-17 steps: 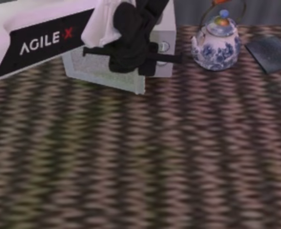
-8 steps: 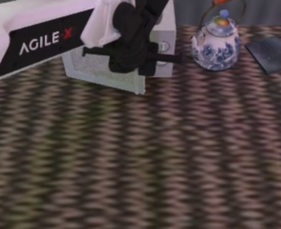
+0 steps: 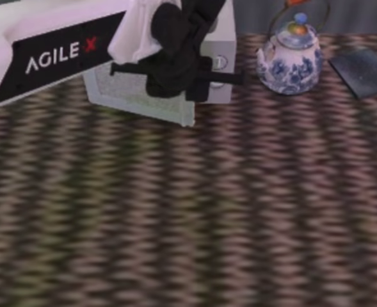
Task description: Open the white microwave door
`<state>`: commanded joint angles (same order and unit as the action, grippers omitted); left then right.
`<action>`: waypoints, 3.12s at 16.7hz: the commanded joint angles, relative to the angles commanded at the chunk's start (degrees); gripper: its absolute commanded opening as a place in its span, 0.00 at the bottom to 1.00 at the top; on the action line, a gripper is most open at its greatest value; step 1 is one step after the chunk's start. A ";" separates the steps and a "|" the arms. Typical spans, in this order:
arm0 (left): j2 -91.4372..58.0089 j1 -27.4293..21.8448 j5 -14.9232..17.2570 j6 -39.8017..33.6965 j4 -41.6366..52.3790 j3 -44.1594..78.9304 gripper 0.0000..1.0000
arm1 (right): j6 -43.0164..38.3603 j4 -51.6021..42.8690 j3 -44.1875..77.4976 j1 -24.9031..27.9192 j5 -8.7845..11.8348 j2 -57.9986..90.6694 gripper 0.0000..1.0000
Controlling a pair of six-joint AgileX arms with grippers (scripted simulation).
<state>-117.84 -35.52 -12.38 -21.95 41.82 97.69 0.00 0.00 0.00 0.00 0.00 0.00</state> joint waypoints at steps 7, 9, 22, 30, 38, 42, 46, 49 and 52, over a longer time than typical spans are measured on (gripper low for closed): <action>2.20 0.26 1.68 2.84 -1.58 -3.71 0.00 | 0.00 0.00 0.00 0.00 0.00 0.00 1.00; 3.46 0.68 2.61 4.88 -2.37 -6.27 0.00 | 0.00 0.00 0.00 0.00 0.00 0.00 1.00; 5.17 1.01 3.37 6.38 -3.66 -7.64 0.00 | 0.00 0.00 0.00 0.00 0.00 0.00 1.00; 5.17 1.01 3.37 6.38 -3.66 -7.64 0.00 | 0.00 0.00 0.00 0.00 0.00 0.00 1.00; 5.10 0.68 3.74 6.29 -3.75 -7.85 0.00 | 0.00 0.00 0.00 0.00 0.00 0.00 1.00; 7.32 1.59 5.41 9.70 -4.83 -11.26 0.00 | 0.00 0.00 0.00 0.00 0.00 0.00 1.00; 9.91 2.53 7.22 13.26 -6.30 -14.40 0.00 | 0.00 0.00 0.00 0.00 0.00 0.00 1.00; 10.05 2.55 7.27 13.35 -6.41 -14.43 0.00 | 0.00 0.00 0.00 0.00 0.00 0.00 1.00; 10.05 2.55 7.27 13.35 -6.41 -14.43 0.00 | 0.00 0.00 0.00 0.00 0.00 0.00 1.00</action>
<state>-107.79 -32.97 -5.11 -8.60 35.41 83.26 0.00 0.00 0.00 0.00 0.00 0.00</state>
